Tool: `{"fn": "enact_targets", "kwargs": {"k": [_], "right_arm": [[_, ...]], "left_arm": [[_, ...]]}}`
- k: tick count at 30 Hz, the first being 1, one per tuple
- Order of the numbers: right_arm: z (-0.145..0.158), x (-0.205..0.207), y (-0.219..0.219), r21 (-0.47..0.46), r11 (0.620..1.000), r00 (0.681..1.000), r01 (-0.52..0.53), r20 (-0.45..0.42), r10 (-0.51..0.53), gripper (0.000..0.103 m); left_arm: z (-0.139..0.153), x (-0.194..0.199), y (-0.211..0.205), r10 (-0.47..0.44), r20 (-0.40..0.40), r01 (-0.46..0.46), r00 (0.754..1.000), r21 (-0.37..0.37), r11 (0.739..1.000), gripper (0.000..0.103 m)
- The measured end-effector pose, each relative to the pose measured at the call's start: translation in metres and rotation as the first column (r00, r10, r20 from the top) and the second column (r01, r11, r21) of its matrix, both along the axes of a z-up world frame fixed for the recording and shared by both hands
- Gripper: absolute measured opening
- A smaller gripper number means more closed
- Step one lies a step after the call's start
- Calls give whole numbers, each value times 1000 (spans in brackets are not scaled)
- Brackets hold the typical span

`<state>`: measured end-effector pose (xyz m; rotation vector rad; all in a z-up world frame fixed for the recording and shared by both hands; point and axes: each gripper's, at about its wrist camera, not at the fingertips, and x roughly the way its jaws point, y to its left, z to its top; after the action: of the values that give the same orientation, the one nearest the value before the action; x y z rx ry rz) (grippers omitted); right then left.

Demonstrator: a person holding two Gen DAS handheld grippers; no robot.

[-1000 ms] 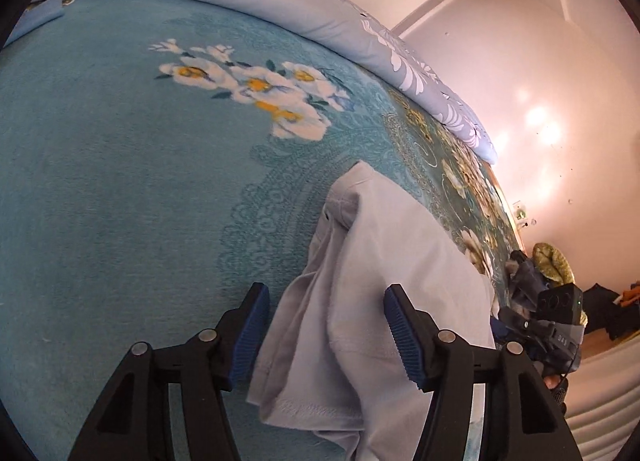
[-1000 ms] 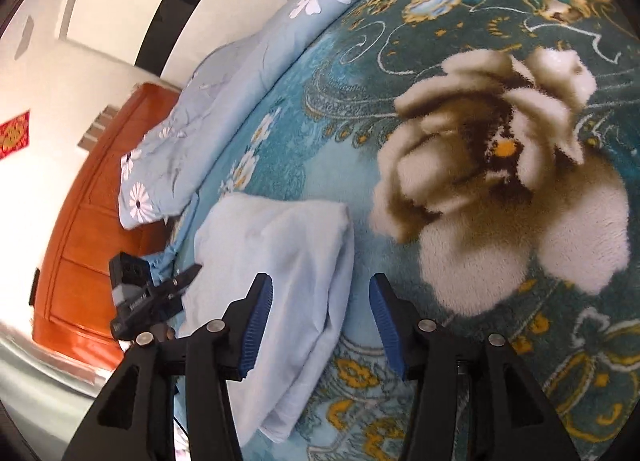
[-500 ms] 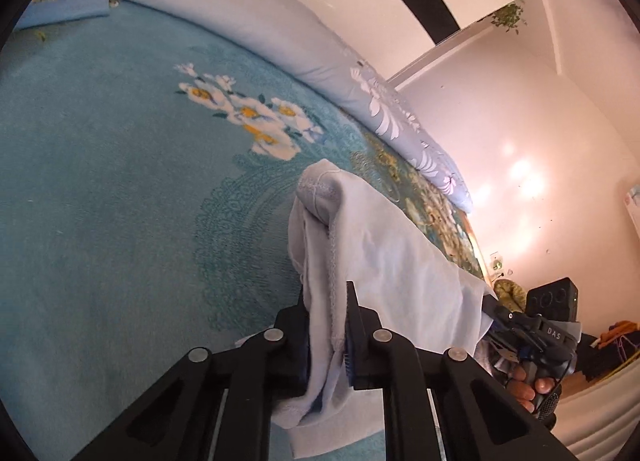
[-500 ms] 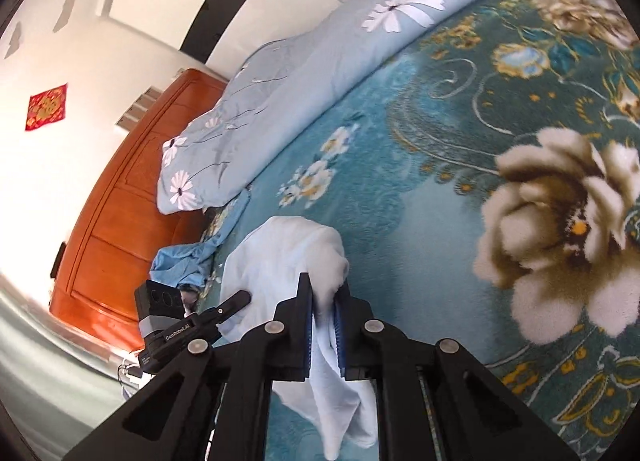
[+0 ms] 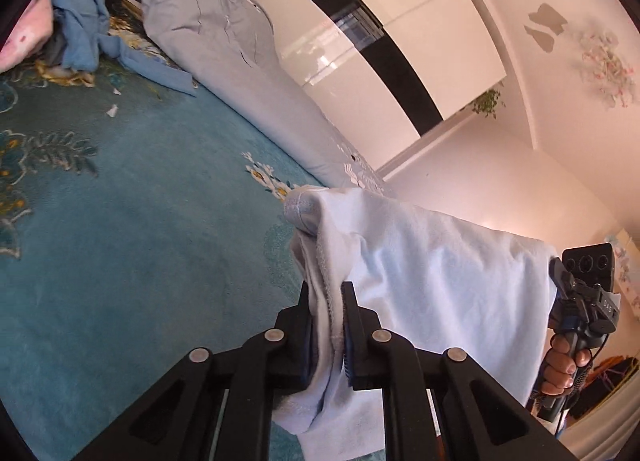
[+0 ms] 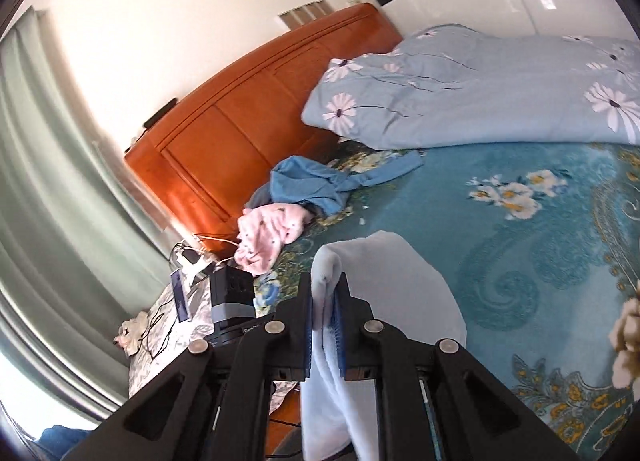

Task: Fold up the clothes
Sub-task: 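Lift the folded shirt with the left gripper while the right gripper holds it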

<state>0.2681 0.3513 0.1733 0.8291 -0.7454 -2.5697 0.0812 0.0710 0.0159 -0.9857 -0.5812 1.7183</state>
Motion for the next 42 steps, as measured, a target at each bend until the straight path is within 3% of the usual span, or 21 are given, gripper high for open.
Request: {"fn": "enact_targets", "kwargs": {"k": [3, 7, 12, 14, 16, 20, 25, 29, 30, 31, 36, 42], "right_arm": [[-2, 2, 6, -26, 1000, 1000, -12, -14, 12, 9], [-47, 1, 48, -37, 996, 991, 78, 110, -73, 9], [-134, -4, 126, -13, 969, 924, 245, 304, -230, 9], [-166, -4, 154, -31, 954, 890, 298, 371, -266, 9], [-185, -1, 175, -49, 945, 874, 322, 398, -278, 9], [-196, 0, 191, -53, 945, 873, 321, 402, -274, 11], [-199, 15, 194, 4, 927, 858, 376, 377, -350, 17], [-206, 39, 186, -101, 917, 876, 386, 350, -331, 40], [-211, 44, 181, -137, 918, 884, 371, 356, -304, 50], [-215, 48, 177, -163, 918, 888, 362, 359, -287, 52], [-232, 58, 161, -185, 909, 880, 373, 380, -284, 53], [-241, 39, 146, -223, 893, 878, 390, 381, -288, 54]], "left_arm": [[13, 10, -12, 17, -41, -18, 999, -9, 1000, 13], [4, 17, 21, -37, -70, 30, 997, -98, 995, 14], [-56, 27, 104, -176, 36, 180, 984, -266, 947, 14], [-72, 38, 130, -216, 44, 218, 975, -324, 921, 14], [-79, 42, 139, -218, 42, 219, 975, -342, 914, 14], [-79, 25, 127, -126, 26, 127, 992, -367, 922, 18], [-75, 2, 102, -16, 35, 27, 999, -350, 936, 39], [-82, 3, 112, -73, 77, 95, 994, -337, 937, 62], [-85, 3, 116, -75, 81, 99, 994, -348, 932, 65], [-89, 4, 119, -76, 91, 104, 993, -359, 928, 66], [-94, 10, 133, -103, 85, 128, 991, -376, 918, 76], [-92, 21, 154, -164, 78, 181, 983, -392, 902, 76]]}}
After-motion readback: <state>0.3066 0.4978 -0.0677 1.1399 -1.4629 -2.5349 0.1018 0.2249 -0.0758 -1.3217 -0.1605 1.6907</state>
